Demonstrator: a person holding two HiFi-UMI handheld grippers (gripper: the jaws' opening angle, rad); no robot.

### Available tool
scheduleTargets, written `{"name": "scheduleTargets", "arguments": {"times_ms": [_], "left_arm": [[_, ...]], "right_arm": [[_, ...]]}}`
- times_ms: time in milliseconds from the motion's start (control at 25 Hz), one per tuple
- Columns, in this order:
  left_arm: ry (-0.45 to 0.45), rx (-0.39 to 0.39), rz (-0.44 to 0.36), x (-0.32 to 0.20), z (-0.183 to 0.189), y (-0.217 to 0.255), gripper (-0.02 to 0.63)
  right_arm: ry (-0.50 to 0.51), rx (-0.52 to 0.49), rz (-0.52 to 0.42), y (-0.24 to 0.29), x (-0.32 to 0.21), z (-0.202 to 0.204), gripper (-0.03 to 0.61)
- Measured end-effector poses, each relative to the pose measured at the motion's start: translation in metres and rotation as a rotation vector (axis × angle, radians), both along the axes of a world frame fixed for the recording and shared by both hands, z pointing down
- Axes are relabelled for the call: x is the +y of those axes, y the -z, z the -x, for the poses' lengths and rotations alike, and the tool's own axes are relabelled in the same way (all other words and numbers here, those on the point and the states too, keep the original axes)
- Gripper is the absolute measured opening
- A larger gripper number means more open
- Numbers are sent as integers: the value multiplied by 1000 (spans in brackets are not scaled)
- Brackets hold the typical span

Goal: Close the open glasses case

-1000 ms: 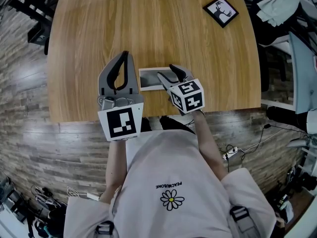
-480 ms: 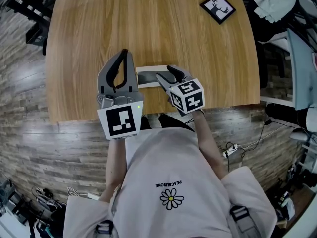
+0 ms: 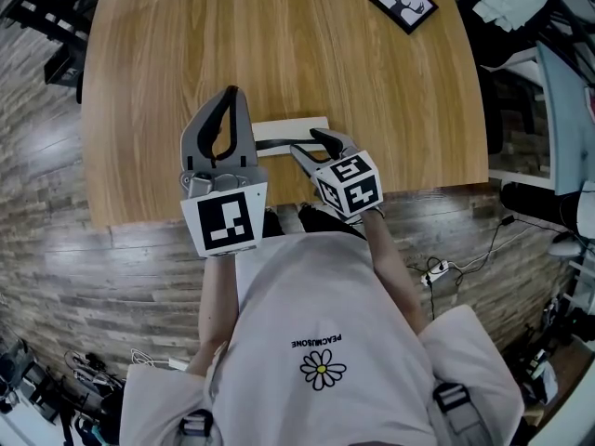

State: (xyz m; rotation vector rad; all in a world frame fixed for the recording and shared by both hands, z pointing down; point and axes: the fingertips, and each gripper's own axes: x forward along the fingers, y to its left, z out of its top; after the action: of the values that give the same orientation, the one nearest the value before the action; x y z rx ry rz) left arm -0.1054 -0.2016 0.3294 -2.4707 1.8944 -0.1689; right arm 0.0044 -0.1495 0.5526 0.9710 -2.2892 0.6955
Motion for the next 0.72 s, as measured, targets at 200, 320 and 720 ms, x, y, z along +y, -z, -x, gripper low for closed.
{"name": "scheduleTargets", "arguments": {"times_ms": [200, 320, 720], "left_arm": [[-1, -4, 4, 2, 0, -1, 17], [-1, -1, 4, 2, 0, -1, 17], [2, -2, 2, 2, 1, -2, 17]], "right_arm": [[15, 8, 25, -9, 11, -2, 210], [38, 34, 32, -15, 17, -1, 210], [50, 59, 60, -27, 22, -6, 211]]}}
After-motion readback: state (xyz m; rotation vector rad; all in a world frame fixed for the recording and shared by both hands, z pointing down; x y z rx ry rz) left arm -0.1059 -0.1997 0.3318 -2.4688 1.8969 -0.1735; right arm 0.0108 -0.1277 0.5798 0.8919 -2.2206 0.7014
